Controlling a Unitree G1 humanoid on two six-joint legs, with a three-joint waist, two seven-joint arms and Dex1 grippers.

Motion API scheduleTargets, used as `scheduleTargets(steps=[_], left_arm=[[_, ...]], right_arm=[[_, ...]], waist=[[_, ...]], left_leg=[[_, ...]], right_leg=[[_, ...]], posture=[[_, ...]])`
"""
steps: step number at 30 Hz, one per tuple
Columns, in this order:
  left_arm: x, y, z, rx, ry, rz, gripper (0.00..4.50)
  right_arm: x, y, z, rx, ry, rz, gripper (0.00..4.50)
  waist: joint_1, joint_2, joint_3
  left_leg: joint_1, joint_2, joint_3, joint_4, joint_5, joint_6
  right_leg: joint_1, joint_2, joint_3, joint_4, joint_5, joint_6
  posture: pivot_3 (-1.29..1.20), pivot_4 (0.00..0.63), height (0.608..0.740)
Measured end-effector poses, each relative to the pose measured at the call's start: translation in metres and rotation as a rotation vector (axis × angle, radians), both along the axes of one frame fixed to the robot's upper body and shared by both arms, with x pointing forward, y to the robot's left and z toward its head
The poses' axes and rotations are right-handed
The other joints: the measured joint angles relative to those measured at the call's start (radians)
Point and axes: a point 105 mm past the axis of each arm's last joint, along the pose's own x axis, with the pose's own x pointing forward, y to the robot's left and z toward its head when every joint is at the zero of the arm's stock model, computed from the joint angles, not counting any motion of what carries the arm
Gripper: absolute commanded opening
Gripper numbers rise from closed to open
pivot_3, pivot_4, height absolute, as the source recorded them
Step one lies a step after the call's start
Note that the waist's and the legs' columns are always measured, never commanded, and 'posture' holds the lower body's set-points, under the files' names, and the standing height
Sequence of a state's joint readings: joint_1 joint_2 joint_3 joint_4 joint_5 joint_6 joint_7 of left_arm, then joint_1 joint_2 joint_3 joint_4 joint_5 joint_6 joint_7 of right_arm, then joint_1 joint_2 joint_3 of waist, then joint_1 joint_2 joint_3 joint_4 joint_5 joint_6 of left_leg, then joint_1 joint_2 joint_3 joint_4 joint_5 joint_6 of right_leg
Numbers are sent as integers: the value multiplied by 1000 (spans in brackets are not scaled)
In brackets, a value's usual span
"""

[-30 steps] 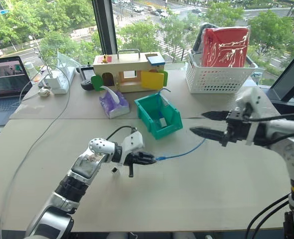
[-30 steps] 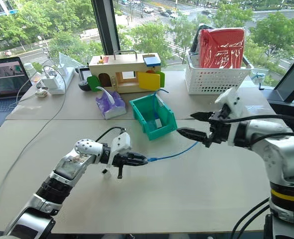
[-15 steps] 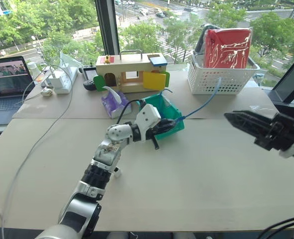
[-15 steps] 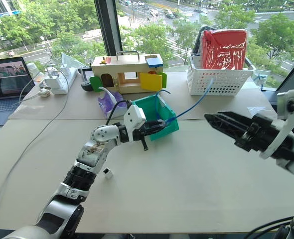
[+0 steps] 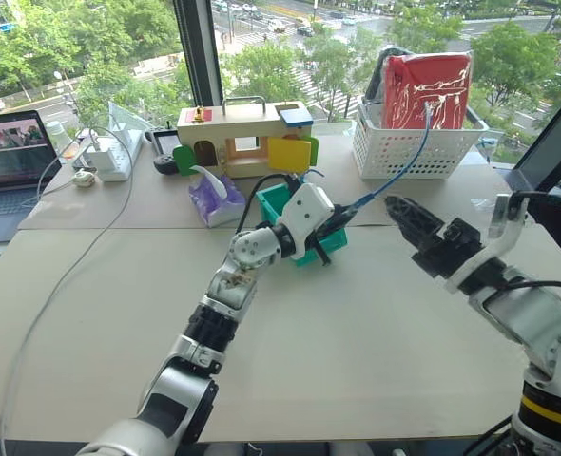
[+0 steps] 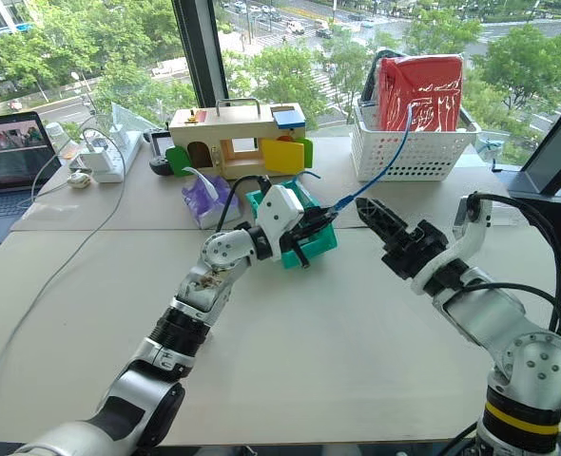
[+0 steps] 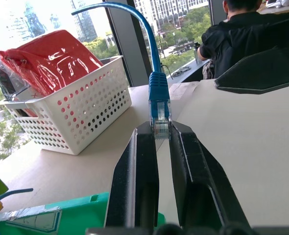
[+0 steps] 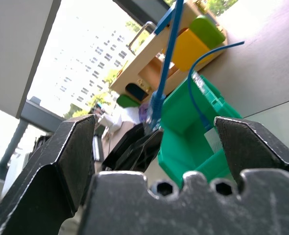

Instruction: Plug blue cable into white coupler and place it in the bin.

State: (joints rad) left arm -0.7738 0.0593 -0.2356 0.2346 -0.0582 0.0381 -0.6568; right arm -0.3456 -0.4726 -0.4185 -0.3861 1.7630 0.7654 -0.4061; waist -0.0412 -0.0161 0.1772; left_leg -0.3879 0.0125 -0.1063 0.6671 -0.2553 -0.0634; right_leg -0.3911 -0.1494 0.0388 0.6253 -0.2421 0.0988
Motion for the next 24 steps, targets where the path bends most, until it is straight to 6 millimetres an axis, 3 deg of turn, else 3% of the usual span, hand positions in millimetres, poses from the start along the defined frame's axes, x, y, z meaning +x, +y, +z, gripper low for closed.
scheduleTargets(steps=[4,8,24], left_arm=[[-2,-1,0,-4,15,6,37],[-8,-9,4,-9,20,-12,0],[-13,-11,3,6,88,-52,0]], right_arm=[[2,5,-3,11,13,17,4500],[7,14,-10,28,36,53,3520],[9,25,-9,22,-6,89,3520]], waist=[[-1,0,0],[-1,0,0],[-1,0,0]], left_leg=[[0,0,0,0,0,0],[0,0,0,0,0,0],[0,0,0,0,0,0]], right_leg=[[0,0,0,0,0,0],[0,0,0,-1,0,0],[0,0,0,-1,0,0]], posture=[[0,150,740],[0,150,740],[0,150,740]])
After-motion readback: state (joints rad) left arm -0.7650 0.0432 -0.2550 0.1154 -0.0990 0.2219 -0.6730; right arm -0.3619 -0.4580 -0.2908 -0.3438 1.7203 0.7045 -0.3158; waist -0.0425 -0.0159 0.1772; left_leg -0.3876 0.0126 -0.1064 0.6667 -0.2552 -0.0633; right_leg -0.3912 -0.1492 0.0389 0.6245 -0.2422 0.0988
